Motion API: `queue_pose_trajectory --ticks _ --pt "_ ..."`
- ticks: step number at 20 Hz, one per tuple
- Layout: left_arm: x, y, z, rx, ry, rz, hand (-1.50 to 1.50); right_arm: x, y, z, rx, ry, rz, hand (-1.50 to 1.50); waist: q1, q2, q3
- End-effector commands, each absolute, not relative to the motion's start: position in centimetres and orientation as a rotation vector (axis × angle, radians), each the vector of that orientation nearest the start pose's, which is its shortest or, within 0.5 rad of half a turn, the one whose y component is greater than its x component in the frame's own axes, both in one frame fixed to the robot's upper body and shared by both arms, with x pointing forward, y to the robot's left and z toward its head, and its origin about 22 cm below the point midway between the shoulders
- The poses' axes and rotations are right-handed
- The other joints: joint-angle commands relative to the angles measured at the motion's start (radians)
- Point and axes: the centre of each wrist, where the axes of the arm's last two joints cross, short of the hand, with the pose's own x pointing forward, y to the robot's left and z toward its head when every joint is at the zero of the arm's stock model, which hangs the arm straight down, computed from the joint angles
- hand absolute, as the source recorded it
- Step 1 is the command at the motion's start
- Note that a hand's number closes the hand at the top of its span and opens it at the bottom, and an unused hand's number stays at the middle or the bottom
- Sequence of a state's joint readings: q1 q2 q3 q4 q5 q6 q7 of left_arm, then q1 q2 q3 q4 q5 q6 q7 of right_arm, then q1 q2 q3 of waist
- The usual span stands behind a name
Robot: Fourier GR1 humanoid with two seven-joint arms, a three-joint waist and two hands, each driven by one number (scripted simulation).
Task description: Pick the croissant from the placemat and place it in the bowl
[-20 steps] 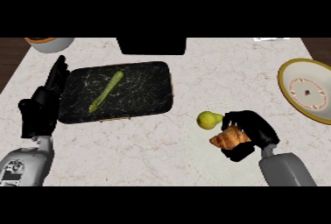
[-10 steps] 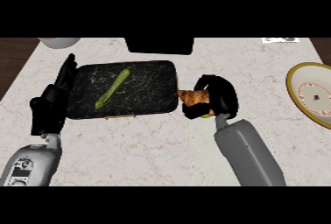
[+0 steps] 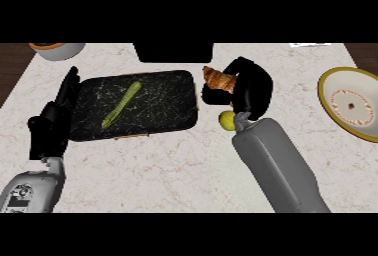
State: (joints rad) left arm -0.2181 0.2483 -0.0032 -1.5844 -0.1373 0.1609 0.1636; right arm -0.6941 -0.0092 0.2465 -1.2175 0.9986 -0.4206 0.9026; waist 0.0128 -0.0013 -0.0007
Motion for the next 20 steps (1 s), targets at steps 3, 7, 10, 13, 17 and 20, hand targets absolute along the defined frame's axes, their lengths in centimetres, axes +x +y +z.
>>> queue_pose_trajectory --ticks 3,7,10,13,17,20 --pt "29.4 26.4 7.5 0.397 -1.651 -0.172 0.00 37.5 -12.8 11.1 -1.147 -1.310 0.117 1.50 -0.012 0.003 0.001" --pt "29.4 27.5 8.3 0.391 -1.659 -0.178 0.00 39.1 -18.8 12.2 -1.192 -1.325 0.016 1.50 -0.007 0.006 0.001" --pt "29.3 24.6 6.8 0.410 -1.659 -0.176 0.00 38.2 -20.7 10.8 -1.211 -1.351 -0.048 1.50 -0.014 0.004 0.001" --pt "28.8 25.5 7.6 0.398 -1.648 -0.163 0.00 38.2 -25.3 10.8 -1.259 -1.357 -0.100 1.50 -0.009 0.003 0.001" --pt "28.4 25.9 7.4 0.381 -1.653 -0.158 0.00 37.5 -31.5 10.4 -1.277 -1.378 -0.163 1.50 -0.009 0.004 0.002" --pt "29.7 26.5 8.1 0.408 -1.647 -0.171 0.00 37.7 -33.9 9.4 -1.413 -1.314 -0.091 1.50 -0.009 0.005 0.001"
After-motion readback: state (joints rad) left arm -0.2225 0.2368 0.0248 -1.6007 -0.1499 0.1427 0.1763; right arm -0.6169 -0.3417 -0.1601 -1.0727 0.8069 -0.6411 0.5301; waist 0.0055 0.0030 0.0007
